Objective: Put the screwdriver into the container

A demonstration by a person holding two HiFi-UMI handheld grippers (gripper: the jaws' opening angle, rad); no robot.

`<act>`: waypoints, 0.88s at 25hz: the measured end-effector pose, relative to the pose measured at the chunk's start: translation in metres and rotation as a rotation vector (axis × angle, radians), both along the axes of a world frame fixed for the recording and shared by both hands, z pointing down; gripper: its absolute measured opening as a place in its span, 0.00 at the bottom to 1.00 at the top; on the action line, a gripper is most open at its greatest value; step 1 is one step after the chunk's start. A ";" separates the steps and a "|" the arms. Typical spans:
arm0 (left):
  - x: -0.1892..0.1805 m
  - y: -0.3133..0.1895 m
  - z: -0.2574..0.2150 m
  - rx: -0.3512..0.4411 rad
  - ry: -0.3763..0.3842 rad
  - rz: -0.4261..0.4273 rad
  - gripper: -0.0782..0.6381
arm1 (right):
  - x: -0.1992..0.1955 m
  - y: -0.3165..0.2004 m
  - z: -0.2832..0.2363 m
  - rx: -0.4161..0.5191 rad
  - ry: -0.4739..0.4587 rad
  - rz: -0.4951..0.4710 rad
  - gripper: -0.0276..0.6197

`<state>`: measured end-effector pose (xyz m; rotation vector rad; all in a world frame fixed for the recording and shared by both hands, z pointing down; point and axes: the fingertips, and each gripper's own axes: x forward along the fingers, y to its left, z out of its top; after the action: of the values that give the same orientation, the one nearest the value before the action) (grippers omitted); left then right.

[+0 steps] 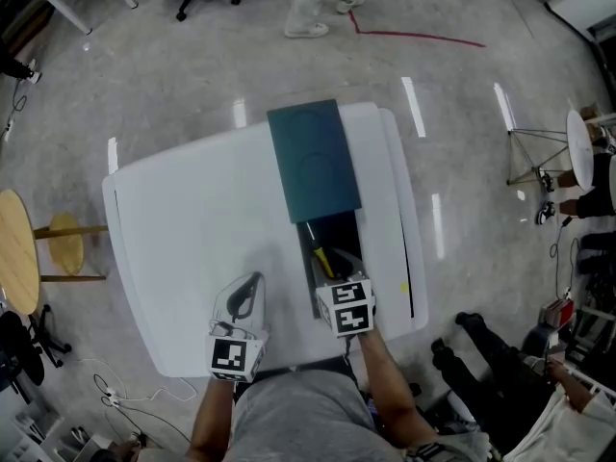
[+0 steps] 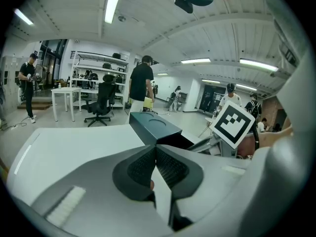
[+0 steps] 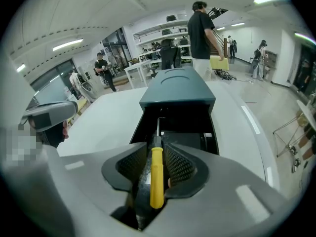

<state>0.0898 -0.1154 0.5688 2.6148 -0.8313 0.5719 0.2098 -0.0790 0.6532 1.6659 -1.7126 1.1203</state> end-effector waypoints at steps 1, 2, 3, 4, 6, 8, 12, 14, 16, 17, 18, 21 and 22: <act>0.000 0.000 -0.005 0.007 0.005 0.002 0.13 | 0.001 0.001 -0.005 0.013 0.002 0.006 0.24; 0.001 0.001 -0.010 0.017 0.012 0.005 0.13 | 0.001 0.001 -0.010 0.026 0.005 0.012 0.24; 0.001 0.001 -0.015 0.028 0.020 0.007 0.13 | 0.002 0.001 -0.015 0.038 0.009 0.018 0.24; 0.000 0.001 -0.021 0.040 0.028 0.010 0.13 | 0.002 0.001 -0.021 0.050 0.014 0.023 0.25; -0.001 0.000 -0.032 0.065 0.039 0.020 0.13 | 0.001 0.000 -0.033 0.081 0.025 0.034 0.25; -0.004 0.000 -0.041 0.087 0.048 0.028 0.13 | -0.001 0.000 -0.047 0.112 0.033 0.042 0.25; -0.011 0.007 -0.061 0.124 0.075 0.040 0.13 | -0.008 0.003 -0.076 0.170 0.037 0.051 0.25; -0.015 0.008 -0.074 0.136 0.087 0.041 0.13 | -0.012 0.004 -0.092 0.204 0.037 0.059 0.25; -0.019 0.007 -0.088 0.157 0.104 0.041 0.13 | -0.017 0.003 -0.108 0.237 0.038 0.066 0.24; -0.022 0.007 -0.094 0.168 0.111 0.040 0.13 | -0.020 0.003 -0.115 0.253 0.043 0.068 0.24; -0.026 0.007 -0.099 0.177 0.116 0.037 0.13 | -0.023 0.003 -0.123 0.270 0.050 0.069 0.24; -0.041 0.010 -0.112 0.198 0.138 0.033 0.13 | -0.038 0.006 -0.145 0.321 0.071 0.072 0.23; -0.045 0.011 -0.118 0.207 0.146 0.034 0.13 | -0.042 0.008 -0.153 0.342 0.076 0.073 0.23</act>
<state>0.0451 -0.1043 0.4511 2.8217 -0.8403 0.3136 0.1673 -0.0712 0.5003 1.9612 -1.8875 0.8155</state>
